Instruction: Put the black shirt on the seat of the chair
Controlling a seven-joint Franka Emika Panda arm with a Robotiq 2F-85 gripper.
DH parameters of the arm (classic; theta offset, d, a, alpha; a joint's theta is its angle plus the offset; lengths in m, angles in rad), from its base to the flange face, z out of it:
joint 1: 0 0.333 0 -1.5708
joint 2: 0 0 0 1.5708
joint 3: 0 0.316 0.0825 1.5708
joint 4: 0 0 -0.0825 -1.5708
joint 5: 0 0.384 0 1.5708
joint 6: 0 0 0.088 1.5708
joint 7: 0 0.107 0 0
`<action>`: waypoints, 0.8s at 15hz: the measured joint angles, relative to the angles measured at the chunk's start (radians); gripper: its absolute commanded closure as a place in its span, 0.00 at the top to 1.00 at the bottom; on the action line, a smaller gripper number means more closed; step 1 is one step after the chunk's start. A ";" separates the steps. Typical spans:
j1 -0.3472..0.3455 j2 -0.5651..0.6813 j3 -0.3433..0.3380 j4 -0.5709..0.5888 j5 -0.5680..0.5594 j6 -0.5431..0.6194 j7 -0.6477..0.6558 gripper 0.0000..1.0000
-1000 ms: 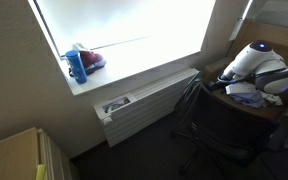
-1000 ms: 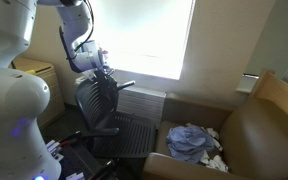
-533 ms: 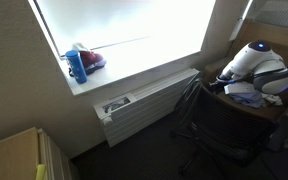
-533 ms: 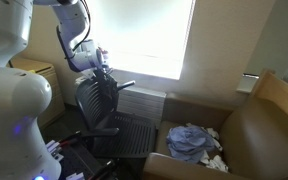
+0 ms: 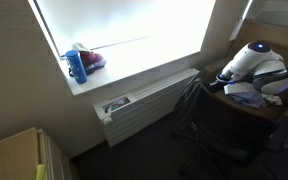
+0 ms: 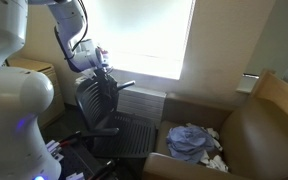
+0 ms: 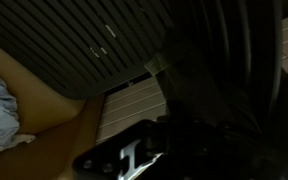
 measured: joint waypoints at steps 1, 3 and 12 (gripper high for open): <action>0.015 0.000 -0.017 0.000 -0.001 0.001 0.005 0.00; 0.054 0.000 -0.068 0.005 -0.010 0.001 0.032 0.00; 0.098 -0.060 -0.156 0.024 -0.097 -0.023 0.144 0.69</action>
